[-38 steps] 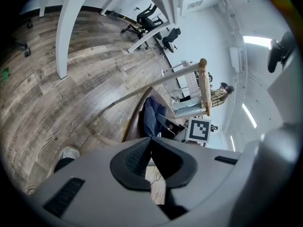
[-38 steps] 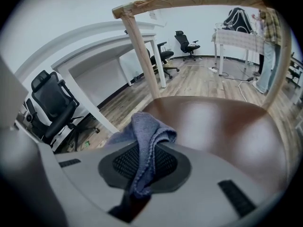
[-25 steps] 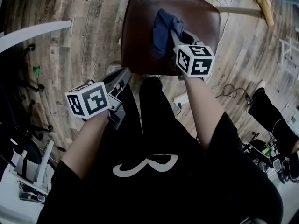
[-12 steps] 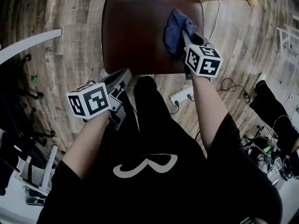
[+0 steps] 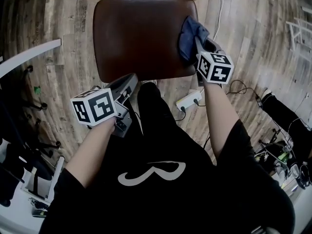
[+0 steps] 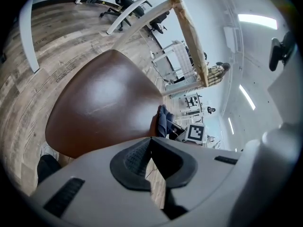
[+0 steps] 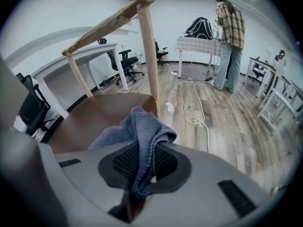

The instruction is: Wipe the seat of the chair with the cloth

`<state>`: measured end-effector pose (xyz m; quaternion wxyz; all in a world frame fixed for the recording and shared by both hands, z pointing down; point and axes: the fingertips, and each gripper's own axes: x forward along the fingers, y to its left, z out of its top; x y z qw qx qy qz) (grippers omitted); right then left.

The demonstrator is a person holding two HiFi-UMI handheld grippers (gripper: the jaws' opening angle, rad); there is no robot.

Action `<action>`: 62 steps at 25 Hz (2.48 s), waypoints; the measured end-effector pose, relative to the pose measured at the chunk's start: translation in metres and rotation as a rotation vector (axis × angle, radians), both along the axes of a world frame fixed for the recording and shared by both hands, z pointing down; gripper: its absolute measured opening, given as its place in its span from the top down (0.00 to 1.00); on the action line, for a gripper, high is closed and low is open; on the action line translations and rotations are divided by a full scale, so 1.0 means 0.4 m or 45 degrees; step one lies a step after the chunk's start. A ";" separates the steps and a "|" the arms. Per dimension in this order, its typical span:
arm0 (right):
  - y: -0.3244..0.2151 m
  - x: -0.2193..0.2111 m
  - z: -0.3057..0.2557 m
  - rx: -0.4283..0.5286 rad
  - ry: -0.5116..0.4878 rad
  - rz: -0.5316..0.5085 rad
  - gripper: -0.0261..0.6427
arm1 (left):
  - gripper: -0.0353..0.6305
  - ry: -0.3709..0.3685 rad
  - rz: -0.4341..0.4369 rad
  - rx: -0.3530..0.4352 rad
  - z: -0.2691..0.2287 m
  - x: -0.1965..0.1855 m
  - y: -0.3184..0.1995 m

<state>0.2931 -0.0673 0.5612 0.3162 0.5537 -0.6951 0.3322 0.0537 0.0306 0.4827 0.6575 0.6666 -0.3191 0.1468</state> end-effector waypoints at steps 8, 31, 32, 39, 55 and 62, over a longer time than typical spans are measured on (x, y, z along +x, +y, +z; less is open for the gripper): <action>-0.003 0.012 0.014 -0.018 -0.055 -0.040 0.88 | 0.93 0.002 0.015 0.006 0.002 0.055 0.009; -0.044 -0.341 -0.206 0.181 -0.275 -0.122 0.88 | 0.93 -0.046 -0.136 0.013 0.002 -0.240 0.075; -0.038 -0.383 -0.213 0.182 -0.306 -0.141 0.88 | 0.93 -0.050 -0.137 0.015 0.002 -0.255 0.080; 0.060 -0.656 -0.217 0.094 -0.495 -0.275 0.88 | 0.93 -0.036 -0.161 -0.016 0.015 -0.338 0.131; 0.161 -0.918 -0.104 -0.068 -0.495 -0.414 0.88 | 0.93 -0.031 -0.146 -0.026 0.050 -0.463 0.154; 0.150 -0.889 -0.056 -0.093 -0.329 -0.454 0.88 | 0.93 -0.037 -0.184 -0.013 0.050 -0.507 0.142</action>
